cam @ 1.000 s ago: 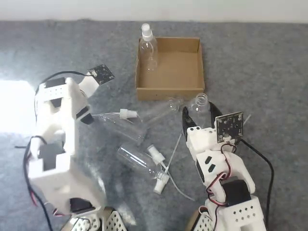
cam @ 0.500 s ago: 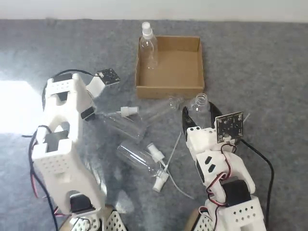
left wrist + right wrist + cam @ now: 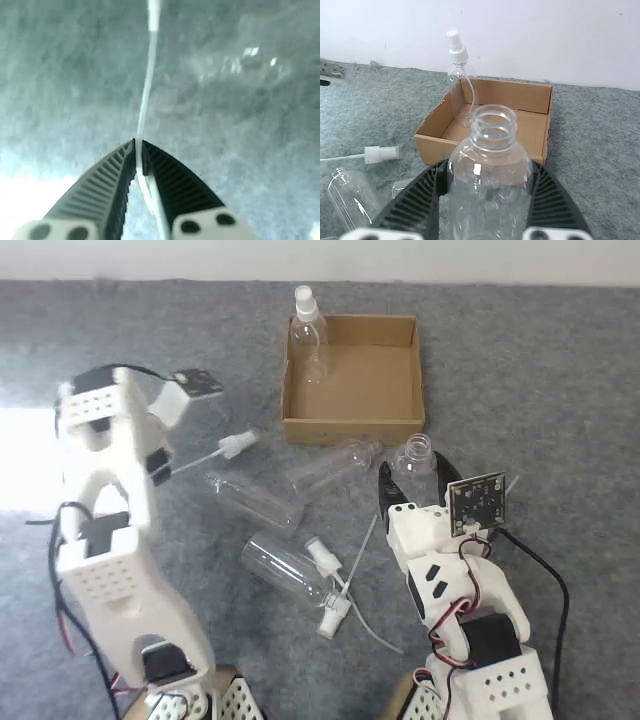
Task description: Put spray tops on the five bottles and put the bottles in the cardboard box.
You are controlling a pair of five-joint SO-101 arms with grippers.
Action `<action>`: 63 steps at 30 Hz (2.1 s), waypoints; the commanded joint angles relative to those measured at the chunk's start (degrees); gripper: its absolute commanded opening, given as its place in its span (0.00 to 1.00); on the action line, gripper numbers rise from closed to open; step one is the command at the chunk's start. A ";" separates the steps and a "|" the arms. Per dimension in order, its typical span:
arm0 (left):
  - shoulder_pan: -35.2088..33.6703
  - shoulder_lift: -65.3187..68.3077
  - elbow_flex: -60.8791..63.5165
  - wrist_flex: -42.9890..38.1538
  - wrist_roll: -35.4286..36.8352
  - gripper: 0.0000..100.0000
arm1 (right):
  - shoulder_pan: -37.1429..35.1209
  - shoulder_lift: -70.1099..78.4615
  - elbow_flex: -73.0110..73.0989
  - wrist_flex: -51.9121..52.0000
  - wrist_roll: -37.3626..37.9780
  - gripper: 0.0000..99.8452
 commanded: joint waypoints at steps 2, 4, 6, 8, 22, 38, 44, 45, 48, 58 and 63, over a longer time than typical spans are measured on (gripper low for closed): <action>-4.66 -0.53 -4.44 2.90 -0.53 0.01 | 0.40 -1.45 -0.70 -0.75 0.18 0.10; -6.77 -0.53 -4.44 3.43 -1.76 0.01 | 0.40 -1.45 -0.70 -0.75 0.18 0.10; -8.97 -0.53 -4.44 5.54 -4.75 0.01 | 0.40 -1.45 0.00 -1.27 0.18 0.10; -11.16 -0.53 -4.53 7.47 -6.42 0.01 | 0.40 -1.45 0.53 -1.36 0.18 0.10; -27.60 -0.44 -0.48 7.65 -6.51 0.01 | -0.57 -1.45 0.70 -1.36 0.09 0.10; -28.92 -4.04 -1.27 7.56 -6.15 0.25 | -2.15 -1.45 1.67 -1.36 0.09 0.10; -22.68 -5.36 -1.63 7.30 -6.24 0.25 | -2.15 -1.45 1.85 -1.36 0.09 0.10; -21.45 -5.36 -1.80 7.12 -6.15 0.25 | -2.15 -1.45 1.85 -1.36 0.09 0.10; -17.93 -4.92 -3.30 6.68 -3.52 0.25 | -2.15 -1.45 1.85 -1.36 0.09 0.10; -7.82 2.90 -13.67 4.13 2.29 0.25 | -2.15 -1.45 1.85 -1.36 0.09 0.10; -6.77 11.08 -21.76 6.15 4.22 0.21 | -2.15 -1.45 1.85 -1.36 0.35 0.10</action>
